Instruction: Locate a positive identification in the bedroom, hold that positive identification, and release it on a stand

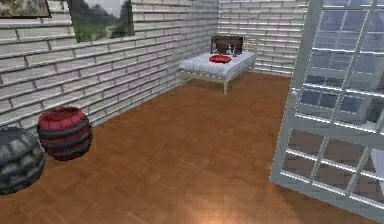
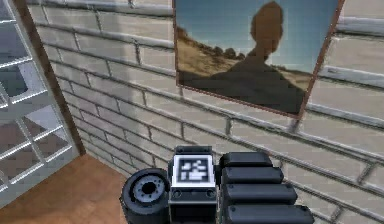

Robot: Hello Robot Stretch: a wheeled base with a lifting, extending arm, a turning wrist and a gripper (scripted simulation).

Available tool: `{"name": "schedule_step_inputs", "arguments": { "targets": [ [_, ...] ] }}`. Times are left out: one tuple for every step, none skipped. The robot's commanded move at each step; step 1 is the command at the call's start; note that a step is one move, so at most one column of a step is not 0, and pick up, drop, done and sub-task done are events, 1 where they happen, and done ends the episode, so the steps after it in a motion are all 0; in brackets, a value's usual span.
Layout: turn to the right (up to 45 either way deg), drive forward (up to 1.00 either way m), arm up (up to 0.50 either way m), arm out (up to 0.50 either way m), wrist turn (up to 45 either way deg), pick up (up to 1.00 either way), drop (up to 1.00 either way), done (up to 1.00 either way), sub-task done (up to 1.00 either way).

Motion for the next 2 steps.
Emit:
{"name": "schedule_step_inputs", "arguments": {
  "targets": [
    [-45.0,0.0,0.0,0.0,0.0,0.0,0.0,0.0,0.0],
    [-27.0,0.0,0.0,0.0,0.0,0.0,0.0,0.0,0.0]
  ]
}}
